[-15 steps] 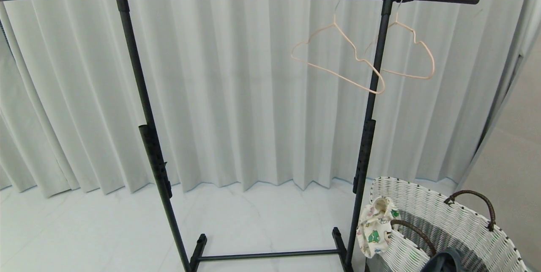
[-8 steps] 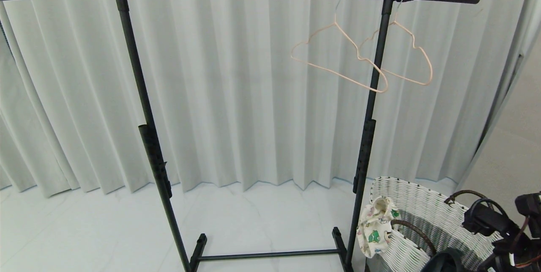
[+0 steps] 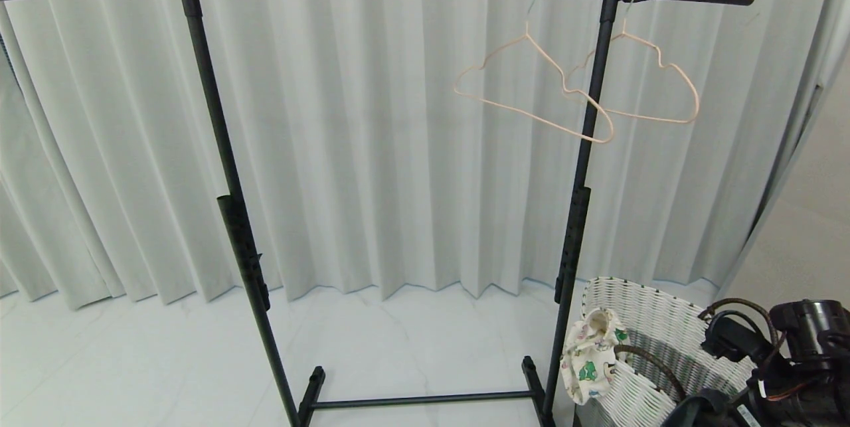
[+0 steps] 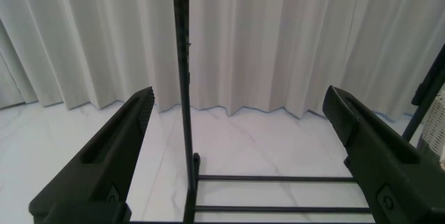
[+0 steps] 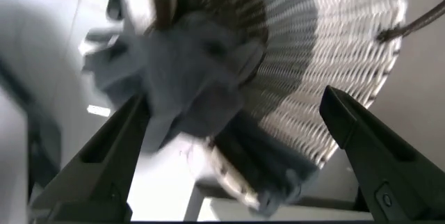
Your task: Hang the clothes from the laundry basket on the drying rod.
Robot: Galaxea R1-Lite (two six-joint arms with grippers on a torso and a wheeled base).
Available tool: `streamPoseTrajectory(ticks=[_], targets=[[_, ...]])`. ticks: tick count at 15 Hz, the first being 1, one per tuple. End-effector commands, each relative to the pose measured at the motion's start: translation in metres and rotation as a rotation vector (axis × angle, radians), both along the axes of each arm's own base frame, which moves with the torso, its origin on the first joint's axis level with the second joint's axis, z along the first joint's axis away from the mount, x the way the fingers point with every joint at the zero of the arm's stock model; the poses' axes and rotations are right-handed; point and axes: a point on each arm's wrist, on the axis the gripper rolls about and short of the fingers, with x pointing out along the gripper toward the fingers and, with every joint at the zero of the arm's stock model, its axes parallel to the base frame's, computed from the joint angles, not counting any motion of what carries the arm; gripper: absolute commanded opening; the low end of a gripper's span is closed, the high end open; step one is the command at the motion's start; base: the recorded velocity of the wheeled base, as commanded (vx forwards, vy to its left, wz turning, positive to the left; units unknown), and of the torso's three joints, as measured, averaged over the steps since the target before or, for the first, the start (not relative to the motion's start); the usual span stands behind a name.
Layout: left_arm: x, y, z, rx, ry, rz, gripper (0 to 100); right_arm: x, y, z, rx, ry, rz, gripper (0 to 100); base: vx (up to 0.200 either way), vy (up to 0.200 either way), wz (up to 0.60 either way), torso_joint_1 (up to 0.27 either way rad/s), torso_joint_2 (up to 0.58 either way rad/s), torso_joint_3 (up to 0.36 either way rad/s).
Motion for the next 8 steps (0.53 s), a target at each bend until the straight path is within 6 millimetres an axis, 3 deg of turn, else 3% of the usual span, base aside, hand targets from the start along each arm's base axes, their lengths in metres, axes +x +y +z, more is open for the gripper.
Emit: streamPoseTrajectory(ticks=[1,4,5,8], targets=[[0.000,0.000,0.000,0.000,0.002,0.000,100,0.005,-0.001,-0.011,0.001,0.024,-0.001,100,0.000,0.000,0.00,0.000,0.00,0.000],[0.000,0.000,0.000,0.000,0.002,0.001,100,0.012,-0.001,-0.013,0.001,0.008,-0.001,100,0.000,0.000,0.00,0.000,0.00,0.000],[0.000,0.000,0.000,0.000,0.002,0.000,100,0.012,-0.001,-0.013,0.001,0.008,-0.001,0,0.000,0.000,0.00,0.000,0.00,0.000],[0.000,0.000,0.000,0.000,0.002,0.000,100,0.010,0.000,-0.002,0.001,-0.040,0.009,0,0.000,0.000,0.00,0.000,0.00,0.000]])
